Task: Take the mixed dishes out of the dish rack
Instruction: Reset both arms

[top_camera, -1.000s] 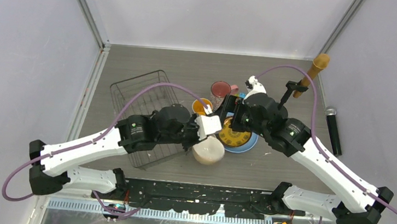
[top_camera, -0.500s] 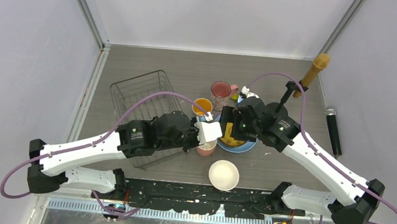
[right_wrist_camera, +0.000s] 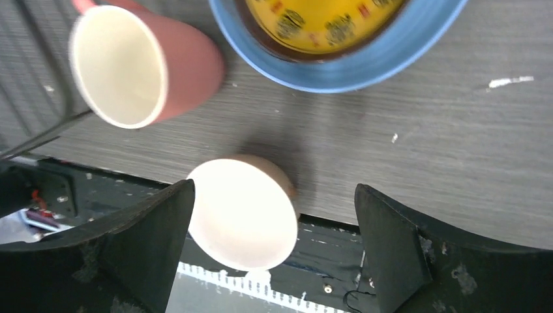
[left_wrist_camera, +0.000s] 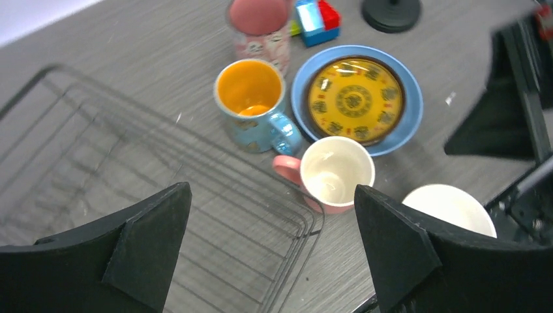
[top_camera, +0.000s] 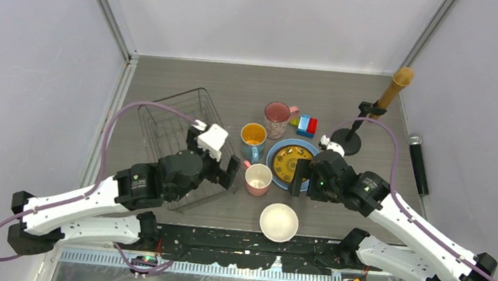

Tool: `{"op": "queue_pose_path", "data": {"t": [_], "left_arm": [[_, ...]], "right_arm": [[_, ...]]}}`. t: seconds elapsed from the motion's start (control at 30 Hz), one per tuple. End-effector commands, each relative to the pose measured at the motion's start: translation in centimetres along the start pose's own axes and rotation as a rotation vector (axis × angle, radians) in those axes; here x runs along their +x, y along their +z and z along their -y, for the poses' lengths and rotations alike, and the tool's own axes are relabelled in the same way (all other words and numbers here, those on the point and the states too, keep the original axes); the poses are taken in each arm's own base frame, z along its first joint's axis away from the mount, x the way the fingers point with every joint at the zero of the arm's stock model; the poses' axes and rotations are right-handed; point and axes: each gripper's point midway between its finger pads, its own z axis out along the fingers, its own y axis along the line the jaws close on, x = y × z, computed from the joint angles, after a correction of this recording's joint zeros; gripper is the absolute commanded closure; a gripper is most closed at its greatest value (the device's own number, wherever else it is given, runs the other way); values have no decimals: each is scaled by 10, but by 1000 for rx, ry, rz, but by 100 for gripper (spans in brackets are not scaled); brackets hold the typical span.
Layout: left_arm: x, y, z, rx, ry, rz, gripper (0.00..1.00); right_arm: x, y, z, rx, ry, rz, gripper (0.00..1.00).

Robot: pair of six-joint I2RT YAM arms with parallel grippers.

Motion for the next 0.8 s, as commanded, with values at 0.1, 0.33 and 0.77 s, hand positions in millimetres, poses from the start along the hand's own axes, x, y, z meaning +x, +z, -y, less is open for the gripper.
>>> {"op": "queue_pose_path", "data": {"t": [0.1, 0.33, 0.77], "left_arm": [[19, -37, -76, -407, -470, 75, 0], [46, -74, -115, -548, -665, 96, 0], [54, -75, -126, -648, -609, 64, 0]], "right_arm": [[-24, 1, 21, 65, 177, 206, 0], [-50, -12, 27, 32, 236, 384, 0], [-90, -41, 38, 95, 178, 580, 0]]}}
